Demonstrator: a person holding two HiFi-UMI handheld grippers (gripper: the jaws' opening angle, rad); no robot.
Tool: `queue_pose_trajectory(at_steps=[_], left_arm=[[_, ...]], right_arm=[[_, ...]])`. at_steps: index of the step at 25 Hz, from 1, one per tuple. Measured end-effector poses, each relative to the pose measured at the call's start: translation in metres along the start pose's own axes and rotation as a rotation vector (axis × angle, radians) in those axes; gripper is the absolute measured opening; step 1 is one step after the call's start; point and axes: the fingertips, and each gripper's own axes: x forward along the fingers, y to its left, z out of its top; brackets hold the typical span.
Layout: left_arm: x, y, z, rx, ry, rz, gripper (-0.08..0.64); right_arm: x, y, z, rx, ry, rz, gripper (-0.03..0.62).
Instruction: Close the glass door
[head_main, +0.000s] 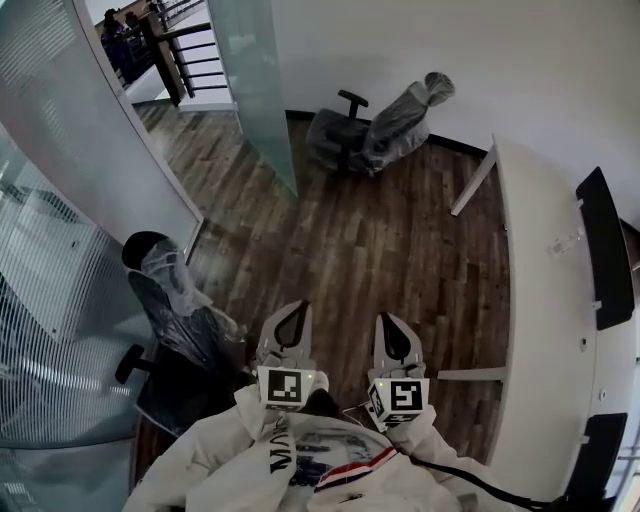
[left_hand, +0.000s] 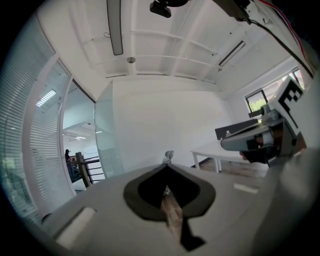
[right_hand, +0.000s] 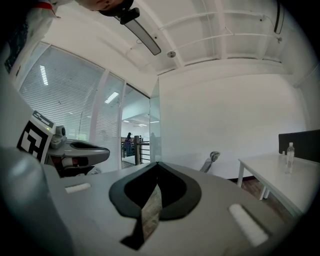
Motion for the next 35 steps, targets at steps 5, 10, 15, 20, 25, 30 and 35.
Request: queue_pose_trajectory(at_steps=[5,10,15,20,25,30,35], left_arm=[[0.034,0.019,-0.008,0.006,-0.005,-0.039,0.003],[0.062,0.03,-0.016,0.009,-0.028,-0.086,0.003],[0.085,0.023,-0.008,0.004,-0.059,-0.13,0.003],[0.091,0.006,-0.005,-0.029,-0.076,-0.17,0.003],[0.104,-0.014,-0.001,-0.041,-0.084,-0.224,0.003],[0.139,-0.034,0.009,-0.046,-0.071,-0.259,0.003],[0.199,-0.048,0.01,-0.03,-0.072,-0.256,0.003]], right_arm=[[0.037,-0.005,0.001,-0.005,-0.002,-0.031,0.005],[0.06,-0.012,0.001,-0.017,-0.01,-0.084,0.005],[0.064,-0.029,0.006,-0.024,-0.01,-0.128,0.005],[0.051,-0.04,0.007,-0.036,-0.001,-0.17,0.005],[0.042,-0.063,0.004,-0.031,0.015,-0.228,0.005],[0.049,-0.102,0.0,-0.01,0.021,-0.266,0.005],[0.087,-0.152,-0.004,0.007,0.01,-0.26,0.005]])
